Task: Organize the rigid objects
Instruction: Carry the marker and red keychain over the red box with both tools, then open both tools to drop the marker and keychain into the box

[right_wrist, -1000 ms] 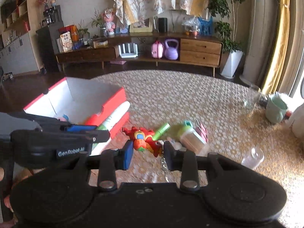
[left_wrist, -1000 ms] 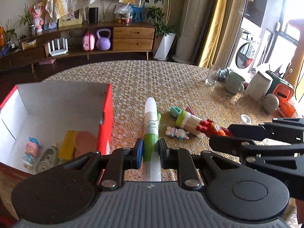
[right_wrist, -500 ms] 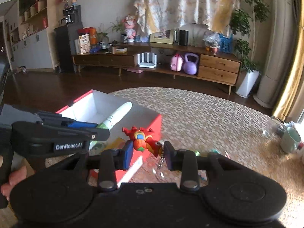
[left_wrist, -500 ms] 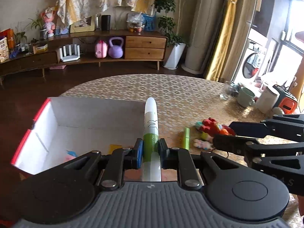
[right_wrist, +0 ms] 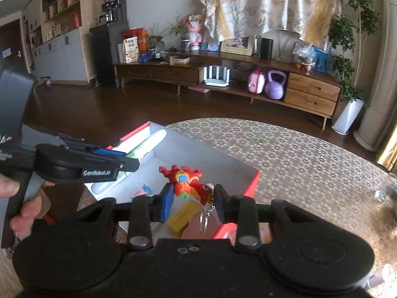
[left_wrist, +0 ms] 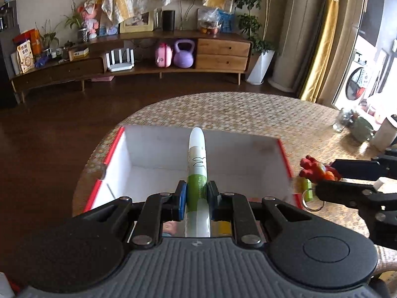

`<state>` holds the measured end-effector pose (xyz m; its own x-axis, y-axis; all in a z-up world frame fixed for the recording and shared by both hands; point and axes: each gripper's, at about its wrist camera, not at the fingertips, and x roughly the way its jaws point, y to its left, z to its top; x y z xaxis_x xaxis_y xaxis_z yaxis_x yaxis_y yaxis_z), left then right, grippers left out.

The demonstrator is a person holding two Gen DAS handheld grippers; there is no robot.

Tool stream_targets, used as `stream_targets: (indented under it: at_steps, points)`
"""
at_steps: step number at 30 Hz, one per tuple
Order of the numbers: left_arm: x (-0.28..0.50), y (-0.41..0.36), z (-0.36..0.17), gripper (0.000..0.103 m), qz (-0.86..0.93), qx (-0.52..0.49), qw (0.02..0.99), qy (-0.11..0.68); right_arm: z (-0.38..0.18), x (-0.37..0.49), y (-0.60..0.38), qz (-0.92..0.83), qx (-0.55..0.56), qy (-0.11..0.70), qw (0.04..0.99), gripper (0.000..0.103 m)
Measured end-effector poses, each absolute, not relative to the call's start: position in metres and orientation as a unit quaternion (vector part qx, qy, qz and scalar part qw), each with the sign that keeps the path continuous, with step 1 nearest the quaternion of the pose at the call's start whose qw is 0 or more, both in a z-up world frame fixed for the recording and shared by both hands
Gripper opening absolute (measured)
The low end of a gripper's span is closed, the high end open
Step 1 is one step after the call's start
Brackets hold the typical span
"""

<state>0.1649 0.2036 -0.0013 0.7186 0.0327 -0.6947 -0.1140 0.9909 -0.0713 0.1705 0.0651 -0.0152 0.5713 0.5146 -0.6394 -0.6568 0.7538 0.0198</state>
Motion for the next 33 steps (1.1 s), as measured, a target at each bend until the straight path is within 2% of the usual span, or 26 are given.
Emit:
stream_targets:
  at_steps: [9, 20, 33]
  points:
    - [0.202, 0.243, -0.037, 0.017, 0.061, -0.037, 0.904, 0.421, -0.054, 0.191, 0.106, 0.331, -0.129, 0.361, 0.862, 0.034]
    - [0.237, 0.252, -0.077, 0.017, 0.055, -0.02, 0.878, 0.475, -0.103, 0.209, 0.144, 0.322, -0.174, 0.405, 0.838, 0.034]
    - [0.247, 0.26, -0.099, 0.017, 0.053, -0.034, 0.844, 0.532, -0.121, 0.21, 0.156, 0.31, -0.204, 0.428, 0.824, 0.034]
